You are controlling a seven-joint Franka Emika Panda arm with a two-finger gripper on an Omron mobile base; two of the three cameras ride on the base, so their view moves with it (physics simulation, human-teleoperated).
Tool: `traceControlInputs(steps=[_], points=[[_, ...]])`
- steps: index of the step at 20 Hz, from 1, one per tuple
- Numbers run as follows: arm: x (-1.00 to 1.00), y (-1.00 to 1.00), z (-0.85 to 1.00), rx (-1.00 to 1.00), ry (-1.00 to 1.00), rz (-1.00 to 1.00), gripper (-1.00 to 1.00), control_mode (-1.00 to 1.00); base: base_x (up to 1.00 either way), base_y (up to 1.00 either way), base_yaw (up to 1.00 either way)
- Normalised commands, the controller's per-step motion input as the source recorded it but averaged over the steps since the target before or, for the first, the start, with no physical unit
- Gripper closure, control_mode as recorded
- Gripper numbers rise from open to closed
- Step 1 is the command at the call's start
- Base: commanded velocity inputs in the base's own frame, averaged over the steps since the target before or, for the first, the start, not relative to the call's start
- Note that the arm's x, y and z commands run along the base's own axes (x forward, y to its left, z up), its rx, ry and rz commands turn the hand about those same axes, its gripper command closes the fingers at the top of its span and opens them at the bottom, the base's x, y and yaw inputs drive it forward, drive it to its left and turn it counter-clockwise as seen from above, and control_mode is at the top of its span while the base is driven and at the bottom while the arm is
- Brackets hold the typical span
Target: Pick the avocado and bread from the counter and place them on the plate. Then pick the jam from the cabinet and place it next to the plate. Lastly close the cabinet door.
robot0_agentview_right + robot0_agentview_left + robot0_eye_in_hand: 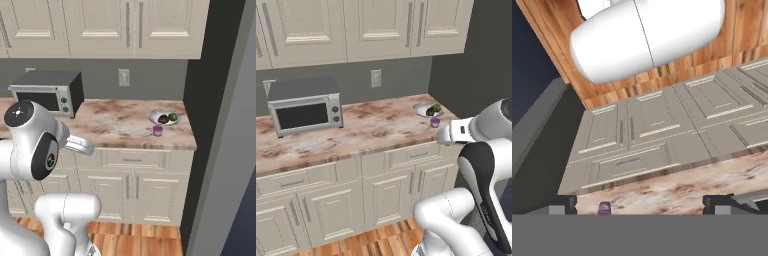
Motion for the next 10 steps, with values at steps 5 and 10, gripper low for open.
traceControlInputs(steps=[5, 10], points=[[0.0, 0.0, 0.0, 0.0, 0.0, 0.0, -1.0, 1.0, -0.48, 0.34, -0.15], [0.0, 0.0, 0.0, 0.0, 0.0, 0.0, -1.0, 1.0, -0.47, 0.32, -0.17]])
